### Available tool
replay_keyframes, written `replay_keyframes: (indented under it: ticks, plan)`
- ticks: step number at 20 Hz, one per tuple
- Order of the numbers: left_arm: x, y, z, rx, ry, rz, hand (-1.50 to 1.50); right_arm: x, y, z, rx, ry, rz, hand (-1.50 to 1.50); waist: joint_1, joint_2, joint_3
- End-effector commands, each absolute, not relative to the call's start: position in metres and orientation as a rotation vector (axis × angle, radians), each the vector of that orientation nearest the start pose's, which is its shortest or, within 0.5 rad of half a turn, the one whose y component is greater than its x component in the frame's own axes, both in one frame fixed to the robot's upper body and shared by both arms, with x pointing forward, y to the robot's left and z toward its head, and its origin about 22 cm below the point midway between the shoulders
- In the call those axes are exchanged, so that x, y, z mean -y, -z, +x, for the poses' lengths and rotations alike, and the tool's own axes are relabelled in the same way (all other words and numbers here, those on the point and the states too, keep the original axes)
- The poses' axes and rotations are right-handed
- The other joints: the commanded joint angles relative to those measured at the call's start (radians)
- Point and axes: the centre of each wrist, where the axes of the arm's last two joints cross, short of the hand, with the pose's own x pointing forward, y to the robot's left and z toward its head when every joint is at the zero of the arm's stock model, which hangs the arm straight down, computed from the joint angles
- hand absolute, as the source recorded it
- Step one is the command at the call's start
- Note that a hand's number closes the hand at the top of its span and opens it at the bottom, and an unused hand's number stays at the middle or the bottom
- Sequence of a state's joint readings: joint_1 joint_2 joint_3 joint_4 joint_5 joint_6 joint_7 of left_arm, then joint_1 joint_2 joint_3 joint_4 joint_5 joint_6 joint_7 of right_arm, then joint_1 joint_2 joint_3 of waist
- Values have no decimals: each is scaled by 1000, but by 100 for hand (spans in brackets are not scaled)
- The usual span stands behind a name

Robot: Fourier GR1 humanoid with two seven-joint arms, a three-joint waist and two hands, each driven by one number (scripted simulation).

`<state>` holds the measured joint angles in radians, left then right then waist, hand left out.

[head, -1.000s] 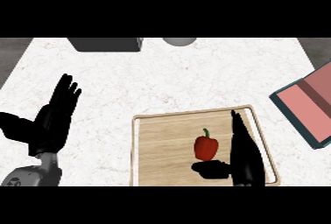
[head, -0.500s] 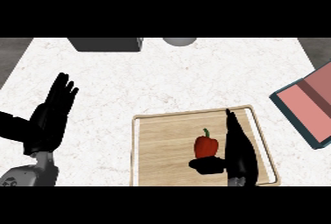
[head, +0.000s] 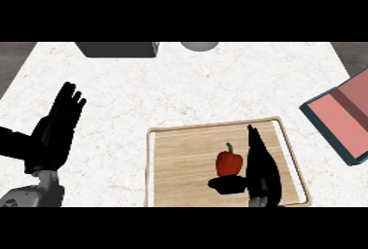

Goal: Pick the bell pepper from the tray and place it in the cardboard box

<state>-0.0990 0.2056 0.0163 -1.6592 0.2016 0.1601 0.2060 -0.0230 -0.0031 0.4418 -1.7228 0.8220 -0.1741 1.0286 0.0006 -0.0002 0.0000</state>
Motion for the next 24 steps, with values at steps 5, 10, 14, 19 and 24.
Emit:
replay_keyframes:
  ticks: [5,10,14,19,24]
  plan:
    - [-267,-70,266,1553,-104,76,0,135,-22,222,895,-382,-674,-150,-1,0,0]
    - [-272,-62,263,1533,-103,69,0,106,-21,212,905,-370,-692,-150,0,-1,0]
    - [-265,-52,268,1536,-111,85,0,112,-13,206,938,-486,-762,150,-2,-1,0]
    - [-255,-46,266,1557,-104,76,0,123,-10,228,942,-523,-824,150,-1,0,0]
    - [-264,-54,270,1539,-111,62,0,99,-9,206,1122,-966,-755,150,17,0,-1]
